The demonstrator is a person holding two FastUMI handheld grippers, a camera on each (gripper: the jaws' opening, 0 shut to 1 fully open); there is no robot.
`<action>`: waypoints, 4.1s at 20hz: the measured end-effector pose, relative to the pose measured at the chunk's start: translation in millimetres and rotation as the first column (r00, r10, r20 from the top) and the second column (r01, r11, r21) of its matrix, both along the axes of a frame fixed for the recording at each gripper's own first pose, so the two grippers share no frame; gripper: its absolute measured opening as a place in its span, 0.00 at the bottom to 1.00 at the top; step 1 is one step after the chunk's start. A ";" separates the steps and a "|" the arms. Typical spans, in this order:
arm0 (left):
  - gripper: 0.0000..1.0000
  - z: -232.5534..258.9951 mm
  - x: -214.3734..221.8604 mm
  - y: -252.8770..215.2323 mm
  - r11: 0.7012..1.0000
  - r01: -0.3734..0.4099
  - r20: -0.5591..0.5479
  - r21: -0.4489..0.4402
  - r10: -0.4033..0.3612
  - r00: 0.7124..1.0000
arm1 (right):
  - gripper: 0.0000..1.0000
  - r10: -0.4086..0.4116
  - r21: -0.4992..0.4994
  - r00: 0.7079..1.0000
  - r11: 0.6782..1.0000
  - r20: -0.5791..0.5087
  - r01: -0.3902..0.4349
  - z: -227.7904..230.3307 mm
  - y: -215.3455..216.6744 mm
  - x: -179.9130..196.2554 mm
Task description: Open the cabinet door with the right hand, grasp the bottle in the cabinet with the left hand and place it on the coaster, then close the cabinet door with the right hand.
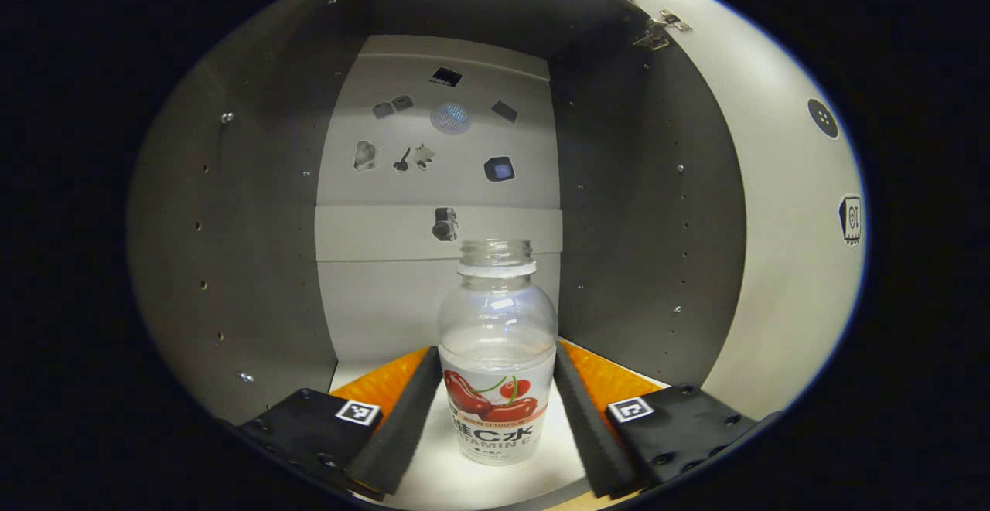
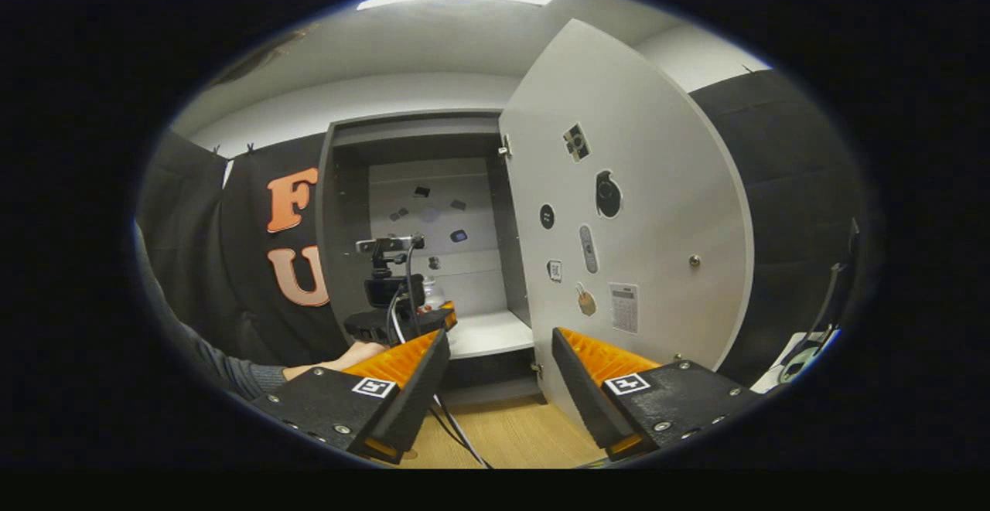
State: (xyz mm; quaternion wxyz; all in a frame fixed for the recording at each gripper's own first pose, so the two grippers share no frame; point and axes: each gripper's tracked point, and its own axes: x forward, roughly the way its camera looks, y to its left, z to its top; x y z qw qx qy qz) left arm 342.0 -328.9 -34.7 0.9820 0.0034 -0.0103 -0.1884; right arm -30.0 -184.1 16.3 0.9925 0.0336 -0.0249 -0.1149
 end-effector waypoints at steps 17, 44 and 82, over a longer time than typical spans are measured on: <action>0.82 18.5 -175.3 82.2 0.999 -0.046 0.076 -0.025 0.047 0.996 | 0.87 0.125 0.074 0.992 0.989 0.005 -0.125 -22.6 4.9 -86.6; 0.82 -269.2 -284.1 188.4 0.953 -0.301 -0.158 0.024 0.300 0.941 | 0.83 0.196 0.106 0.970 0.978 -0.147 -0.181 -99.6 -17.1 -134.9; 0.98 -284.3 -308.0 194.4 0.943 -0.319 -0.142 0.090 0.329 0.933 | 0.83 0.262 0.161 0.925 0.961 -0.274 -0.225 -141.0 14.3 -130.5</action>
